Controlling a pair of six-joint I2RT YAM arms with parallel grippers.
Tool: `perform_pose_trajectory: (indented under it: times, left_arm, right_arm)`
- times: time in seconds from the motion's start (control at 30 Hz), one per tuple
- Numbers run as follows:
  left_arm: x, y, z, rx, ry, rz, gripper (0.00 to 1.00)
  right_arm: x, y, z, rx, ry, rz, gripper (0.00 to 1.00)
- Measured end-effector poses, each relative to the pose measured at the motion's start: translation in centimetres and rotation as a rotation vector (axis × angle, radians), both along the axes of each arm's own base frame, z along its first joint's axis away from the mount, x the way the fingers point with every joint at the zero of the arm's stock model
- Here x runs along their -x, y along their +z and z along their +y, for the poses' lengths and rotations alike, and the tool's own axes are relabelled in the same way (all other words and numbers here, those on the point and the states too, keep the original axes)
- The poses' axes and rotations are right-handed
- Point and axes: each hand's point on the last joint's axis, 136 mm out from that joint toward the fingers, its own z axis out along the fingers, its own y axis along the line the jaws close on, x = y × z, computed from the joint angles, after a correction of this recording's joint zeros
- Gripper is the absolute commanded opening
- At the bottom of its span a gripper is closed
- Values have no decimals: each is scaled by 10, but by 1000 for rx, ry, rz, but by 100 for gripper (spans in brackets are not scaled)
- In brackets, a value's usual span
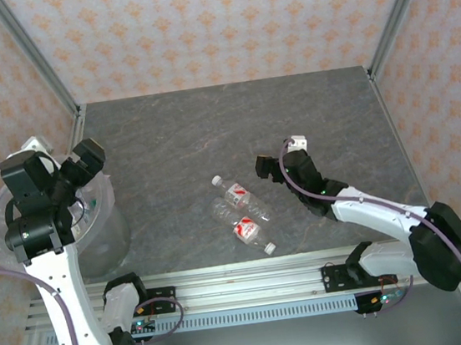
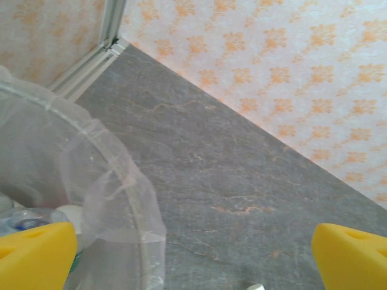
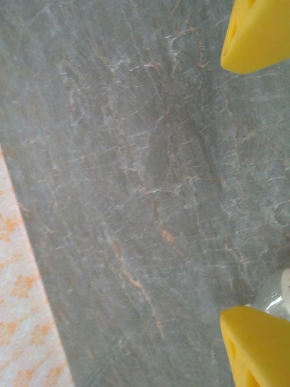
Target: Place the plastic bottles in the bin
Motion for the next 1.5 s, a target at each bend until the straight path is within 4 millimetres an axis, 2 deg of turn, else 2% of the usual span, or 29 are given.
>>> perform_pose_trajectory:
  times: [0.17,0.43,0.73,1.07,1.27,1.5]
  left_arm:
    - [0,10,-8,17,-34,-46,100]
    - [-6,18,-28,75,-140,-95,100]
    - [-9,25,-50,129,-249,-134,100]
    - [-25,10,-88,166,-396,-73,100]
    - [-29,2,-89,160,-389,-51,100]
    - [-33,-2,-87,155,-379,-37,100]
  right_arm:
    - [5,-20,3,24,41,77,99]
    - [14,-26,12,41,115,135,99]
    - [41,-50,20,90,252,272,95]
    - [52,-64,58,60,440,406,92]
    - [60,-74,78,129,516,461,90]
    - [52,-85,89,216,529,513,86]
